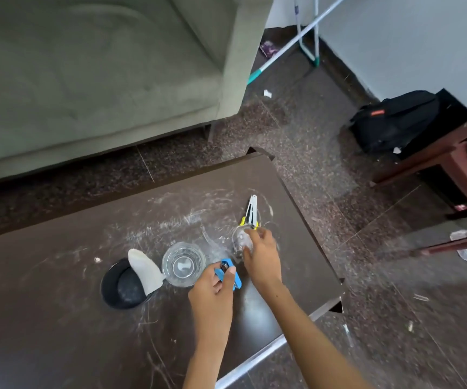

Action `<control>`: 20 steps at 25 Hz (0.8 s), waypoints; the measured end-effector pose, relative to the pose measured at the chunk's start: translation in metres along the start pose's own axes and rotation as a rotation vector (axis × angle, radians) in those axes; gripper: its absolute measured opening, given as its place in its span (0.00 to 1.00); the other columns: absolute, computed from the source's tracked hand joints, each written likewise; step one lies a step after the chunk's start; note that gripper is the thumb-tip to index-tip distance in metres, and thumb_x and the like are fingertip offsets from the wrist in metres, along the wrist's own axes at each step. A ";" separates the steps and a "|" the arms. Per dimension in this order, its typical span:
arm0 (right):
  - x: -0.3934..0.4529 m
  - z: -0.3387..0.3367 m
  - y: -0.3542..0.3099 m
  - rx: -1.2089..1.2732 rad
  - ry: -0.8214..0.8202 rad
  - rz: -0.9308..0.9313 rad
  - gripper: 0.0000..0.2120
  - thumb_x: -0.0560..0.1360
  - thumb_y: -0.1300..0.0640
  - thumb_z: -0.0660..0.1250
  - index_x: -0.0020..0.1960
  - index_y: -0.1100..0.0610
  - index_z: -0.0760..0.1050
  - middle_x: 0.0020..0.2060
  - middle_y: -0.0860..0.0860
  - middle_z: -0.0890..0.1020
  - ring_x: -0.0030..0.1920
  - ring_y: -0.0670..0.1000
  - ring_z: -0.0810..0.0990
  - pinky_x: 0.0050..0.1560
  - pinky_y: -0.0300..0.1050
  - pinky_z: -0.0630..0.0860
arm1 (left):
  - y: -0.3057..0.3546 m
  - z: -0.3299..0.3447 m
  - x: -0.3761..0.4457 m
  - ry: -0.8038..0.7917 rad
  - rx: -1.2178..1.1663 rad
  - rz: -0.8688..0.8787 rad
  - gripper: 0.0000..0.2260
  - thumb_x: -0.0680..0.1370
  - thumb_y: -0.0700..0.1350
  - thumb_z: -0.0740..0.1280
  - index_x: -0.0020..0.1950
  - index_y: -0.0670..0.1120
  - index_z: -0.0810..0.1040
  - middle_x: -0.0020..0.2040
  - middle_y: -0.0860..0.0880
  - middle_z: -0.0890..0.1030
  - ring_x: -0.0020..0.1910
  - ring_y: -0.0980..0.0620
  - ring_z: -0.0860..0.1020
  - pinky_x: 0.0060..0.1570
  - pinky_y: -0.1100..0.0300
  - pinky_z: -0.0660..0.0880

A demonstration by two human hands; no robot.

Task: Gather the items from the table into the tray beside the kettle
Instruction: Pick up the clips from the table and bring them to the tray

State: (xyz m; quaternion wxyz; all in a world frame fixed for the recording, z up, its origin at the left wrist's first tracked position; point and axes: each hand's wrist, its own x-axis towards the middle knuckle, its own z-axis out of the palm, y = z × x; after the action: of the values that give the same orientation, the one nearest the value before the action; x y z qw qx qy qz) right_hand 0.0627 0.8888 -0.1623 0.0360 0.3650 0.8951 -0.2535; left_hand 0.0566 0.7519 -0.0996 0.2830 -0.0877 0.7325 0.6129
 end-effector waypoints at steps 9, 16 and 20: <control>0.061 0.029 -0.014 -0.215 -0.051 0.123 0.14 0.79 0.55 0.60 0.63 0.56 0.71 0.65 0.62 0.64 0.63 0.62 0.66 0.55 0.55 0.76 | 0.009 0.002 0.025 0.019 0.005 -0.019 0.03 0.77 0.43 0.67 0.50 0.48 0.79 0.41 0.50 0.83 0.43 0.55 0.82 0.55 0.51 0.78; 0.007 0.004 -0.019 0.128 0.128 0.082 0.09 0.76 0.58 0.62 0.51 0.52 0.80 0.54 0.55 0.73 0.55 0.55 0.72 0.51 0.47 0.73 | 0.015 -0.016 0.020 0.036 -0.056 -0.048 0.05 0.76 0.43 0.68 0.46 0.53 0.77 0.43 0.50 0.84 0.45 0.55 0.82 0.54 0.51 0.79; -0.049 -0.017 -0.033 0.155 0.216 0.005 0.10 0.73 0.59 0.66 0.53 0.52 0.80 0.52 0.53 0.73 0.54 0.54 0.73 0.52 0.48 0.74 | 0.018 -0.043 0.003 0.053 -0.087 -0.044 0.04 0.76 0.44 0.69 0.48 0.45 0.80 0.43 0.47 0.84 0.44 0.54 0.82 0.53 0.50 0.79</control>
State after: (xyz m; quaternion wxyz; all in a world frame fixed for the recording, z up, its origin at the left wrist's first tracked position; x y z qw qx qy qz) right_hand 0.0785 0.8460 -0.1216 -0.0881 0.3942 0.8705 -0.2812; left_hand 0.0319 0.7158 -0.0819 0.2729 -0.1323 0.7102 0.6353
